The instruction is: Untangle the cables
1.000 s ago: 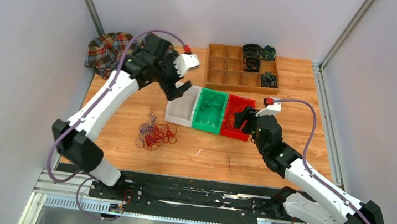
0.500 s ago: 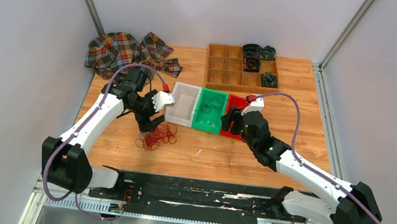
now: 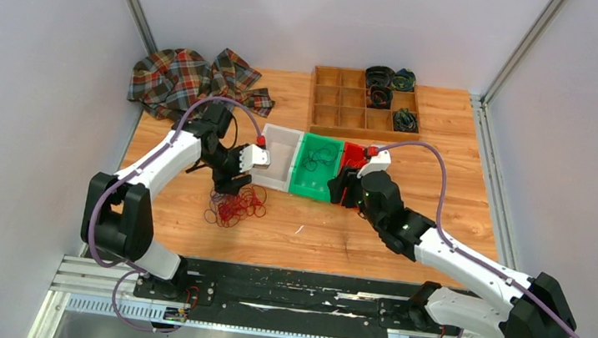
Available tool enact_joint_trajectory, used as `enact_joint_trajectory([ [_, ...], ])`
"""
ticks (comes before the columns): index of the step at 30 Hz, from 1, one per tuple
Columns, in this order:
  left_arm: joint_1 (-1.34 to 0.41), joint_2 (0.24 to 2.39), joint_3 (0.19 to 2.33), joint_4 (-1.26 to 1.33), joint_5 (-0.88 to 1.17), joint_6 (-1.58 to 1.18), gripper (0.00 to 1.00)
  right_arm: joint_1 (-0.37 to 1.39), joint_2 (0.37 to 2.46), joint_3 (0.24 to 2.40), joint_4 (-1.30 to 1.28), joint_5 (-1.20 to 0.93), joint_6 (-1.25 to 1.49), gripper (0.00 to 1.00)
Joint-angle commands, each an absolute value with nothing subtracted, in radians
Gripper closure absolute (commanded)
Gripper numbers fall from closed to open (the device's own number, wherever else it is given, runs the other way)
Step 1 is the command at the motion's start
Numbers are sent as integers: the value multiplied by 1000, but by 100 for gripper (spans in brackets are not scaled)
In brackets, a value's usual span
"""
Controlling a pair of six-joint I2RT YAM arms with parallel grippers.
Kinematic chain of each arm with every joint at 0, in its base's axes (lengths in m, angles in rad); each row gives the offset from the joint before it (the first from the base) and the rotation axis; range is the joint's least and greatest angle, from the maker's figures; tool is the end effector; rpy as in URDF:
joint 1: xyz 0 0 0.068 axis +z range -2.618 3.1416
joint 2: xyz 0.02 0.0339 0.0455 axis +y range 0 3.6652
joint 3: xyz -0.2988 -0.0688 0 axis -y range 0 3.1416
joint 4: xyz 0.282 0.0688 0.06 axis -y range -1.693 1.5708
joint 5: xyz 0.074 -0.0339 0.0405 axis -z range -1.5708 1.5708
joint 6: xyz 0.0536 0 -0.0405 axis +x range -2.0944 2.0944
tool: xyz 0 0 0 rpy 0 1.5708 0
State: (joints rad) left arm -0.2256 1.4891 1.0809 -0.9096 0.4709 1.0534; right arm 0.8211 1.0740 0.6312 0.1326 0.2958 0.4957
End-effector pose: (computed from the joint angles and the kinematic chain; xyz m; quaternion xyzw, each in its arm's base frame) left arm 0.2955 -0.0928 0.2365 0.5993 0.7565 -0.1625 0.2054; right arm 0.2005 0.1924 0.2713 -0.0437 0.8025 0.2625 0.5339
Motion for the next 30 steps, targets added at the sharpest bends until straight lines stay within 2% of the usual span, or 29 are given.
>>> enact_joint_trajectory([
  [1, -224, 1487, 1078, -882, 518, 1112, 45, 841, 1074, 671, 118, 292, 492, 44],
  [3, -224, 1483, 1071, -882, 523, 1117, 57, 844, 1079, 674, 118, 290, 495, 45],
  [7, -228, 1462, 1034, -884, 522, 1133, 60, 845, 1084, 681, 115, 288, 494, 46],
  [9, -231, 1448, 1016, -884, 517, 1131, 66, 846, 1080, 684, 114, 290, 488, 46],
  [12, -232, 1414, 1038, -886, 511, 1059, 90, 847, 1070, 687, 116, 289, 478, 46],
  [14, -232, 1373, 1074, -911, 517, 1007, 99, 849, 1065, 687, 127, 284, 473, 46],
  [23, -232, 1203, 1290, -1116, 567, 806, 99, 894, 1112, 723, 257, 200, 435, 38],
  [30, -233, 1132, 1452, -1202, 643, 641, 99, 1058, 1173, 791, 470, 134, 298, 25],
])
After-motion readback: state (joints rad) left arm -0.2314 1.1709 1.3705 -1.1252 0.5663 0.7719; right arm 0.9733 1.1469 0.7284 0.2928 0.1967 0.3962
